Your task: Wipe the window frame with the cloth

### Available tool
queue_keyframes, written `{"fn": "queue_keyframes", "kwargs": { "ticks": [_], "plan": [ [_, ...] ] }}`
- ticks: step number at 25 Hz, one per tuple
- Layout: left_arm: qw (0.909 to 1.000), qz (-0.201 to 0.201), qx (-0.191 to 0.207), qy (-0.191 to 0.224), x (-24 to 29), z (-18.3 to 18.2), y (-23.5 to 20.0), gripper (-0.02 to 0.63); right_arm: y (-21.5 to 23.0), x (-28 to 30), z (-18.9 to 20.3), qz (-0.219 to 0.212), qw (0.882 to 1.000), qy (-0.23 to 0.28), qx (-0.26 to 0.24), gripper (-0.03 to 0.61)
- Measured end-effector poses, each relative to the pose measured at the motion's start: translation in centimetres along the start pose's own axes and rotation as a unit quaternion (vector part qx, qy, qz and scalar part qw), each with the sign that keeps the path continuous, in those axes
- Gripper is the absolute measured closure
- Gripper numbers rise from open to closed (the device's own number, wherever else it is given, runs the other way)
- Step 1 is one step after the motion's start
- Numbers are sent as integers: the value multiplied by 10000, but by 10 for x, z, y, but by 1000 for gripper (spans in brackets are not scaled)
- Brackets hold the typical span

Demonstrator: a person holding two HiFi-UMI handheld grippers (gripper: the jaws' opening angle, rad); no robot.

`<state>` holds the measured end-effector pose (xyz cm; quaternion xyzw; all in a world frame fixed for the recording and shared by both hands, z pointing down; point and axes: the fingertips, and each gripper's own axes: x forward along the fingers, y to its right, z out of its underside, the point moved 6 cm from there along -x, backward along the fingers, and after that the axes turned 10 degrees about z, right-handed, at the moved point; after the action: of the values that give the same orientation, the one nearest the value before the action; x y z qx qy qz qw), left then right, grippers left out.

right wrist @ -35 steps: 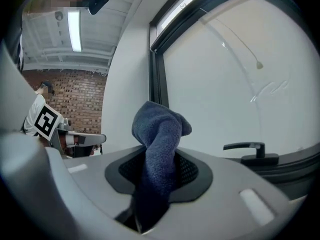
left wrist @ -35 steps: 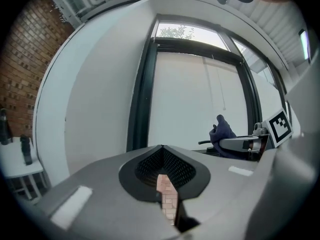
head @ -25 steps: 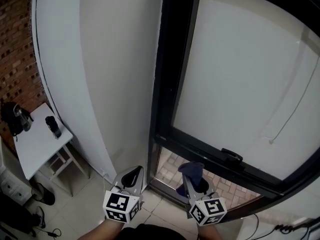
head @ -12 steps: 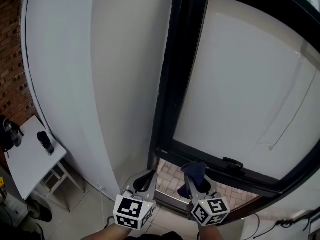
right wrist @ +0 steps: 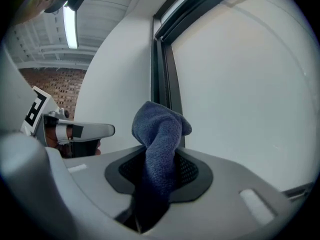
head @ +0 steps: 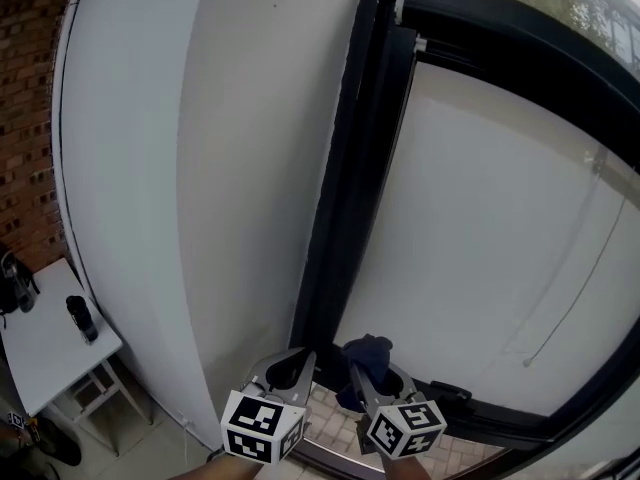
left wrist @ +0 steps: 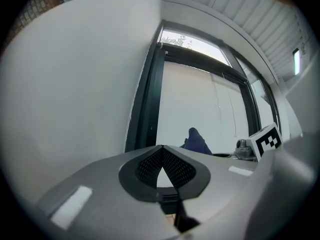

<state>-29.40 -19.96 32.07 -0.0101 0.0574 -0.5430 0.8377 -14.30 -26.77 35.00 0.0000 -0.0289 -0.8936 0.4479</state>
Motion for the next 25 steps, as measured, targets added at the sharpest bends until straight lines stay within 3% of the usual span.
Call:
{"fn": "queue_keyframes", "kwargs": {
  "ticks": [15,20,25],
  "plan": [
    [9970,-89,246,735,52,-122,-2,620,-4,36,-152,-856,9930,744,-327,453],
    [9934,-238,557,975,63,-173,-6,620,-8,45,-207,-960,9907,878,-409,453],
    [9893,-506,526,1264,72,-219,-15,620,0,50,-257,-789,9886,1137,-587,454]
  ]
}}
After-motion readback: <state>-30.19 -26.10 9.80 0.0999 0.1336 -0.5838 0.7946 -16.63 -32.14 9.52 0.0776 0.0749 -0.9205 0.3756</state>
